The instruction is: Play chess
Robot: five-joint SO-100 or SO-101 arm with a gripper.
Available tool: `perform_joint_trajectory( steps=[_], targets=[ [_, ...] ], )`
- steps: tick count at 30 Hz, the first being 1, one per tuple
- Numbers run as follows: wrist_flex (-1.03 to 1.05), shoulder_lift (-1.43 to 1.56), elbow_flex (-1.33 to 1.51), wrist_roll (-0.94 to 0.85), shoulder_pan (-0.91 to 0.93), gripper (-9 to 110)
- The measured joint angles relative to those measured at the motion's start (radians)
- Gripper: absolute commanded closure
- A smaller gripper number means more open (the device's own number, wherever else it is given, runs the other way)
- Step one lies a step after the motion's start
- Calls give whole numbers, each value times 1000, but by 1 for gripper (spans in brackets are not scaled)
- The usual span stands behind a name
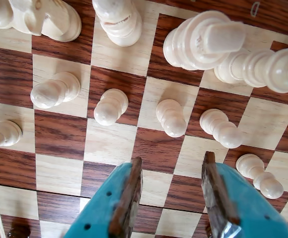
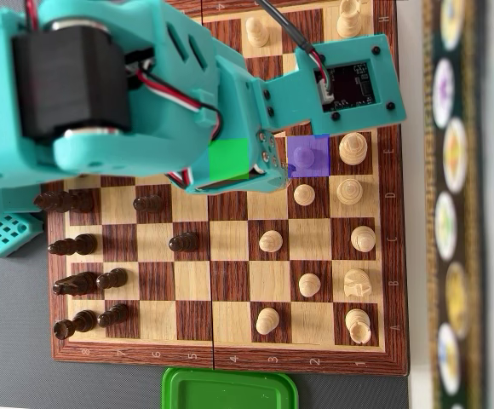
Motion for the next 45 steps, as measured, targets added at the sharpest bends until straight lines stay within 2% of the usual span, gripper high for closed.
perform_joint_trajectory(
  steps=[18,45],
  targets=[
    [0,-146,-133,3,0,84],
    [0,-221,-146,3,3,84]
  ],
)
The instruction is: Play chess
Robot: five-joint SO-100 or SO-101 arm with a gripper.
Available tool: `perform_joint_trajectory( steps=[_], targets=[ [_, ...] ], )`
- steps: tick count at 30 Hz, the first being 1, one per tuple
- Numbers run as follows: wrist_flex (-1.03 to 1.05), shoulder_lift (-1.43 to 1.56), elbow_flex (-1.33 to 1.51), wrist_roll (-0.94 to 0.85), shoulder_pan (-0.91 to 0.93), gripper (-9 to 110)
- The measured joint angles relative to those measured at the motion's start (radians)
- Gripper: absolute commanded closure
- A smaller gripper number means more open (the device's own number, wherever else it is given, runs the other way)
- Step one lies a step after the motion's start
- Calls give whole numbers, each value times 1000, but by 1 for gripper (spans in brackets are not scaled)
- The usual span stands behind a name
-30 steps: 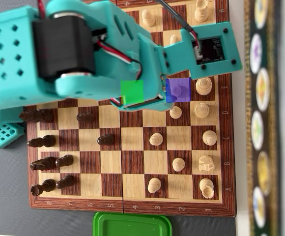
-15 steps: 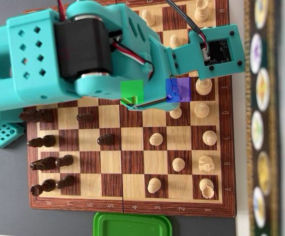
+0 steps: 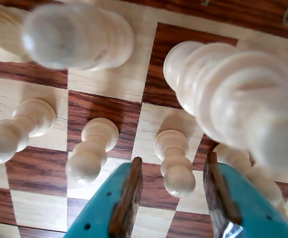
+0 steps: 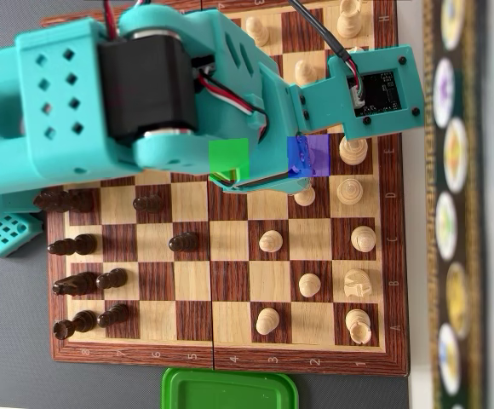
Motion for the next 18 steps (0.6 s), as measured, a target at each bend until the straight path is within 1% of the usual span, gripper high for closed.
perform_joint_trajectory(
  steps=[7,18],
  targets=[
    [0,-25,-63,0,0,84],
    [0,-25,-63,-3,6,84]
  ],
)
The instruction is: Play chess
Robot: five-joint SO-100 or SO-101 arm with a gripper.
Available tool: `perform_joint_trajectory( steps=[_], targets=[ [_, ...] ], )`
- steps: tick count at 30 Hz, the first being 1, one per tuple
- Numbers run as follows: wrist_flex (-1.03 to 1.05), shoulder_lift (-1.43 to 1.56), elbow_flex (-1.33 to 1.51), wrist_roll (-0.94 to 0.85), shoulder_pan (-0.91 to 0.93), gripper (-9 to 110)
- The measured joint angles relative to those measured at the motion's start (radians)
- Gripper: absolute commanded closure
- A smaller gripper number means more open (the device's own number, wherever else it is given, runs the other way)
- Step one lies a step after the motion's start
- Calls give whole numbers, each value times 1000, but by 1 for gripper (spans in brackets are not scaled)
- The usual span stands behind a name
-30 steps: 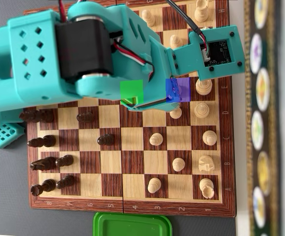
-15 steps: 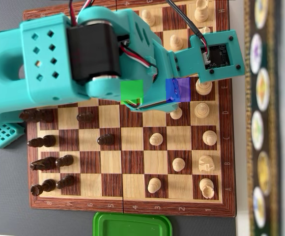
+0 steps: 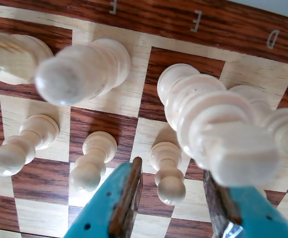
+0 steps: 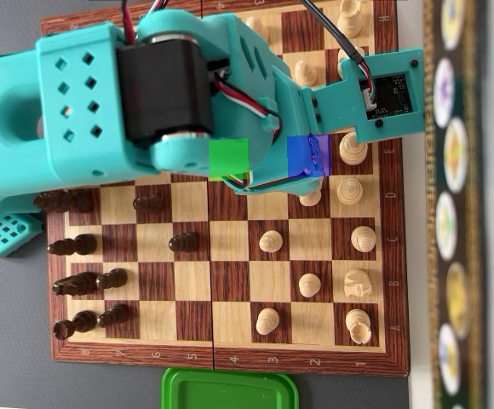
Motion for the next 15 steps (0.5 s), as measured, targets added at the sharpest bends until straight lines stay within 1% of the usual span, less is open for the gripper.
perform_joint_trajectory(
  steps=[3,7,15],
  targets=[
    [0,0,0,0,0,85],
    [0,0,0,0,0,90],
    [11,0,0,0,0,90]
  ],
)
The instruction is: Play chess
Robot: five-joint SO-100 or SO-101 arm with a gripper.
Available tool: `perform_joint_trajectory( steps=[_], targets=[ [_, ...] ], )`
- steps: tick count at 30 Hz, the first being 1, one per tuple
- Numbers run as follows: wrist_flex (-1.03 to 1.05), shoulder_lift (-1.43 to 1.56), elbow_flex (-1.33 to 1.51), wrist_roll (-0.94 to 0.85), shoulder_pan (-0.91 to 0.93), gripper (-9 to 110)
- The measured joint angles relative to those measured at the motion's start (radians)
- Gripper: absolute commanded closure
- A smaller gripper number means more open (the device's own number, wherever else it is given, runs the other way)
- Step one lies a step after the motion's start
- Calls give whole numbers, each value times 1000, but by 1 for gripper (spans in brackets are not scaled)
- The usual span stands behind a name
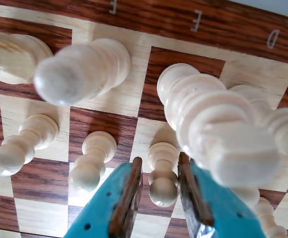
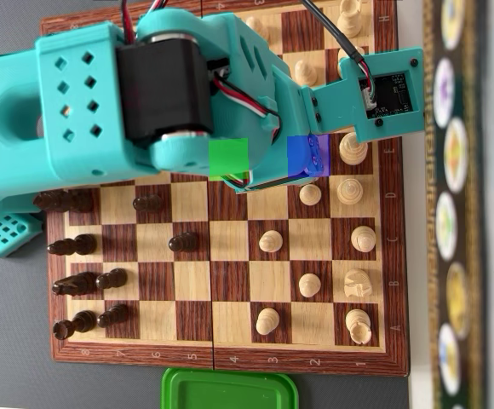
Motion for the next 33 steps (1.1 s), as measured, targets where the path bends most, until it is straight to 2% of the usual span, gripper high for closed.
perform_joint_trajectory(
  steps=[33],
  targets=[
    [38,0,0,0,0,95]
  ],
)
